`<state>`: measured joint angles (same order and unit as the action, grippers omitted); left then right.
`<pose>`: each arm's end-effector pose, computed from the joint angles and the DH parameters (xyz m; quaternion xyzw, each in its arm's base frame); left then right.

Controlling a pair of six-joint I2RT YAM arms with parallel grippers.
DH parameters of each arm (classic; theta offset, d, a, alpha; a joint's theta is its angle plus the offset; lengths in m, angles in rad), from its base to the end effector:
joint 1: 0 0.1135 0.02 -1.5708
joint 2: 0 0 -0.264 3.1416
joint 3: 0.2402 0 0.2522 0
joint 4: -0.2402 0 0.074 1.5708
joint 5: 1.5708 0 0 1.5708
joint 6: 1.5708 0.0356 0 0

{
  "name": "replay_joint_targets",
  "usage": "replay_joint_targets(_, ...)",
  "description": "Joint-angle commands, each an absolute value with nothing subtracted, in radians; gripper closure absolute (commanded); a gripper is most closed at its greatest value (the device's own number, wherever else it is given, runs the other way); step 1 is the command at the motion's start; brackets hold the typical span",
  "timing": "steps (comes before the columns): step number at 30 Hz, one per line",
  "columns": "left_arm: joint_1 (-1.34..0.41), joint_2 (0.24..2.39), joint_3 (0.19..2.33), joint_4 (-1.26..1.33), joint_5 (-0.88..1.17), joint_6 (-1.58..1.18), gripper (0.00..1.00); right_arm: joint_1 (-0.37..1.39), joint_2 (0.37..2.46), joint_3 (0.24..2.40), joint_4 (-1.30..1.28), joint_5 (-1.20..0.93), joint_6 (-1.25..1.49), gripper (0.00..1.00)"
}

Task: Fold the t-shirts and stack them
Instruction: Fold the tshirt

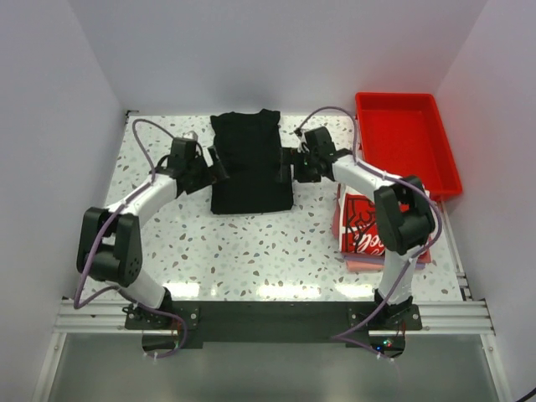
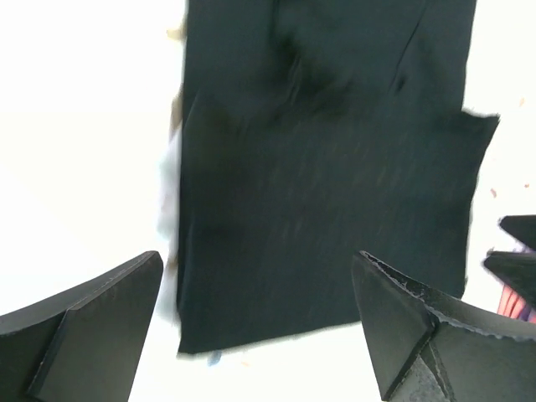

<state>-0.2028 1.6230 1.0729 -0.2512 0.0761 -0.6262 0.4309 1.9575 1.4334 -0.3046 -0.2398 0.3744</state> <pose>0.3424 -0.0732 0.2216 -0.1807 0.9085 -0.1833 0.3291 0.3918 0.1894 0.2073 -0.0695 0.9237 0.2436 0.2875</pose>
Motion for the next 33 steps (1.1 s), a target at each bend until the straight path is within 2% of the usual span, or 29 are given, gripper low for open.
replay_joint_targets(1, -0.199, 1.496, 0.941, -0.204, 0.089, -0.664, 0.0, 0.428, 1.815, 1.304, -0.249, -0.267, 0.439, 0.01)
replay_joint_targets(6, -0.199, 1.442, 0.807, -0.193, 0.084, -0.686, 0.0, 0.428, 1.766, 1.177, -0.216, -0.252, 0.517, 0.01)
replay_joint_targets(9, -0.198, 1.446, 0.766, -0.157, 0.104, -0.698, 0.07, 0.43, 1.781, 1.157, -0.198, -0.281, 0.546, 0.03)
replay_joint_targets(11, -0.198, 1.46, 0.758, -0.15, 0.091, -0.709, 0.15, 0.428, 1.792, 1.146, -0.167, -0.301, 0.569, 0.07)
replay_joint_targets(12, -0.198, 1.48, 0.759, -0.144, 0.087, -0.71, 0.22, 0.428, 1.795, 1.14, -0.161, -0.301, 0.575, 0.09)
replay_joint_targets(14, -0.196, 1.502, 0.768, -0.138, 0.084, -0.715, 0.27, 0.43, 1.804, 1.134, -0.146, -0.31, 0.583, 0.18)
replay_joint_targets(15, -0.198, 1.518, 0.769, -0.129, 0.087, -0.715, 0.33, 0.43, 1.807, 1.129, -0.141, -0.317, 0.583, 0.25)
replay_joint_targets(19, -0.196, 1.565, 0.772, -0.117, 0.066, -0.724, 0.46, 0.433, 1.825, 1.115, -0.135, -0.325, 0.589, 0.41)
replay_joint_targets(29, -0.196, 1.595, 0.732, -0.074, 0.107, -0.718, 0.71, 0.453, 1.878, 1.111, -0.127, -0.305, 0.604, 0.54)
replay_joint_targets(32, -0.196, 1.603, 0.727, -0.067, 0.124, -0.713, 0.89, 0.454, 1.89, 1.103, -0.112, -0.302, 0.618, 0.63)
replay_joint_targets(33, -0.195, 1.611, 0.727, -0.067, 0.132, -0.712, 1.0, 0.457, 1.894, 1.101, -0.113, -0.305, 0.621, 0.66)
